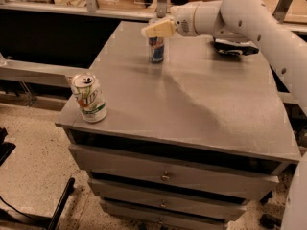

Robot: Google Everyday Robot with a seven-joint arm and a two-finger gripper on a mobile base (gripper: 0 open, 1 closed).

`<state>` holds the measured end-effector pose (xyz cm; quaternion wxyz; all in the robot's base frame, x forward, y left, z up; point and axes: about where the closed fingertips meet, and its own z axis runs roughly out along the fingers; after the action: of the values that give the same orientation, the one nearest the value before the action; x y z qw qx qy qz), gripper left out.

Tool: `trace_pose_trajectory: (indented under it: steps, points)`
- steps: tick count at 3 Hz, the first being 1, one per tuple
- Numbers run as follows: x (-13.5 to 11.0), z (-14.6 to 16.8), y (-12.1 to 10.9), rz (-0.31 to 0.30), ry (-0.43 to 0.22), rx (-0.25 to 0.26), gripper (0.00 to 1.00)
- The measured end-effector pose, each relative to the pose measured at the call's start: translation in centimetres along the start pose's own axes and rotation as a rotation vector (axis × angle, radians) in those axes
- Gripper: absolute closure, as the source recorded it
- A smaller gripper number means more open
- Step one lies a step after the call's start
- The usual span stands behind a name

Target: Pick redbull can

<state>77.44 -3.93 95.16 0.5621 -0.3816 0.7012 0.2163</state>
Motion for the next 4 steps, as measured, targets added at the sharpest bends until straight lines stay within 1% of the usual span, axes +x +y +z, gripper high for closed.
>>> trace_pose_trajectory:
  steps: [1,2,3,4]
  points:
    - [0.8,1.0,0.4,0.003,-0.006,-0.015,0.42]
    - [1.8,1.4,0.3,0.018,-0.01,-0.02,0.64]
    - [2.3,1.1,-0.1,0.052,-0.045,-0.034,0.88]
    - [0.2,-1.2,-1.0,0.041,-0.109,-0.041,1.0]
